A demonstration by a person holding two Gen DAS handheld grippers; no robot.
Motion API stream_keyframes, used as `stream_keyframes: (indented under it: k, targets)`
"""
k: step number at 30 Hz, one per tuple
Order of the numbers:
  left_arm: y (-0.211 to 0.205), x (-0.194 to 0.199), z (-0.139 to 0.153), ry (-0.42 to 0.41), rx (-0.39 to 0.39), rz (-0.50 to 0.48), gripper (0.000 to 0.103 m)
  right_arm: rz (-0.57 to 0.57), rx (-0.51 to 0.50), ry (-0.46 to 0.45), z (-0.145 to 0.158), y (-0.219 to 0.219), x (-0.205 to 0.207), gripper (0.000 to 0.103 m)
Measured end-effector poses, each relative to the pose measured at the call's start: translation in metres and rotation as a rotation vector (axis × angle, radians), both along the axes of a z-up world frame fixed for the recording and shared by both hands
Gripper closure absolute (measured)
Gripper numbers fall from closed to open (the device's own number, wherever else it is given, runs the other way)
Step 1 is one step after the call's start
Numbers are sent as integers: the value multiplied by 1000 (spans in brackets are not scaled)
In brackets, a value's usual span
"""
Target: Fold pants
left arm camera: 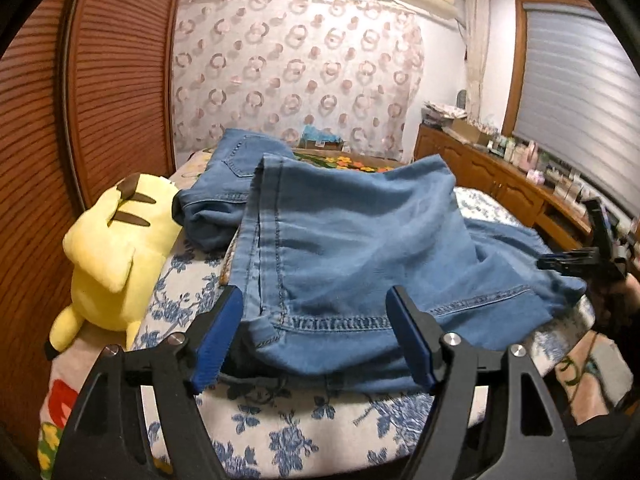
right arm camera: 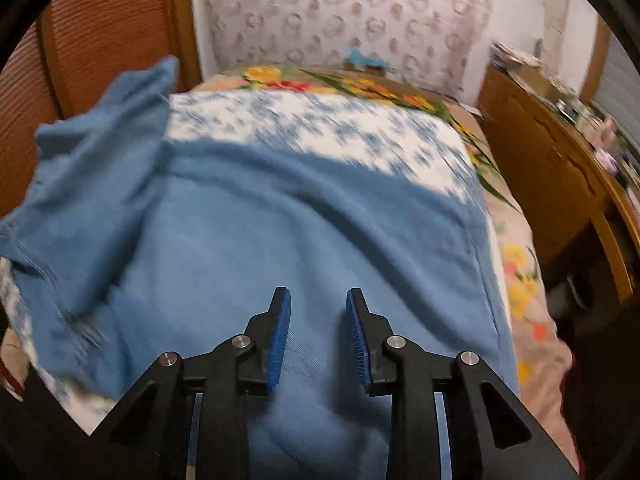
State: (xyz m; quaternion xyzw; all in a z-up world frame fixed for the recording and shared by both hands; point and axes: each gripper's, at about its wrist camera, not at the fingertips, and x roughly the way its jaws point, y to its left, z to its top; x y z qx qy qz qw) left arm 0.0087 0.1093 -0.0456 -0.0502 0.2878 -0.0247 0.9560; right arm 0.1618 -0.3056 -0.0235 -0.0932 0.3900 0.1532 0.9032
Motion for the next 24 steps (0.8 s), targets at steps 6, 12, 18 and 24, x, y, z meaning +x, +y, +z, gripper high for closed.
stream_keyframes:
  k: [6,12,18,24]
  targets:
    - [9,18,-15,57,23,23,48,-51,39,2,-19,-26,-11,73]
    - [17,21,-39,145,64,46,52,-98,34,-4,-18,-35,-30,73]
    - [18,11,-46,137,112,43,82,-174,54,-13,-5,-57,-57,73]
    - [27,3,-43,125,112,53,87,-239,46,-16,-2,-81,-73,73]
